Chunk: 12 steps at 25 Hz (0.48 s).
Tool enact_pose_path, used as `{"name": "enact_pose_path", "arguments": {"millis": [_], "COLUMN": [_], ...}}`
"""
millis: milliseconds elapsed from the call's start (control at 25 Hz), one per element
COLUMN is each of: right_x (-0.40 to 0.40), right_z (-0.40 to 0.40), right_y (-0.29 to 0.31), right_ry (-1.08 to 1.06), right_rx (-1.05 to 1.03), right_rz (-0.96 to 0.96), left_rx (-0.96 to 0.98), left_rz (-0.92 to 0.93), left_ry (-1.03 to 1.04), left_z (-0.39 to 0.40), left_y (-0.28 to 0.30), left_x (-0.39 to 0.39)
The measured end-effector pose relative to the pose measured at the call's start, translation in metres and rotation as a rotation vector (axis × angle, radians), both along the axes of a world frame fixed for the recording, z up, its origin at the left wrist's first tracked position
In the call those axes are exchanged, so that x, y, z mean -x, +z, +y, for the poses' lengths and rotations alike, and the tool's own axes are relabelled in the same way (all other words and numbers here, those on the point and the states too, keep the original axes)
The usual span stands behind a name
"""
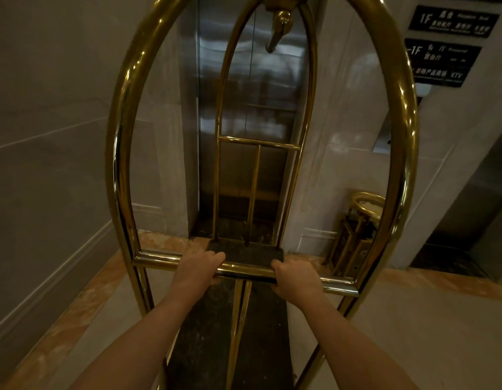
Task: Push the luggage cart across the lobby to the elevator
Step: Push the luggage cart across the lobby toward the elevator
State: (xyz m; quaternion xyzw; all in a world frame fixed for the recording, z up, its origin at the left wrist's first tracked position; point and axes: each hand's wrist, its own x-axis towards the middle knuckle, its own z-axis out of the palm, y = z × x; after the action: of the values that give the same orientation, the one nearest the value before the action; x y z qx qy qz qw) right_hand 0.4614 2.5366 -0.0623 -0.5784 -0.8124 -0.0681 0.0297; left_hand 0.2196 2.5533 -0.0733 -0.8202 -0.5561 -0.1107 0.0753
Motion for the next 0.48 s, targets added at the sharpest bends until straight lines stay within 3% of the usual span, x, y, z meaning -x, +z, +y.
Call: {"name": "enact_pose_path", "arguments": {"millis": [480], "right_x": [0.013], "right_z": [0.010], "right_y": [0.000], "right_ry": [-0.210], "right_rx": [0.052], "right_rz": [-0.012], "left_rx": [0.096], "left_rz": [0.065], "left_ry": [-0.056], "left_z": [0.012], "left_y": [0.014], "left_x": [-0.002]}}
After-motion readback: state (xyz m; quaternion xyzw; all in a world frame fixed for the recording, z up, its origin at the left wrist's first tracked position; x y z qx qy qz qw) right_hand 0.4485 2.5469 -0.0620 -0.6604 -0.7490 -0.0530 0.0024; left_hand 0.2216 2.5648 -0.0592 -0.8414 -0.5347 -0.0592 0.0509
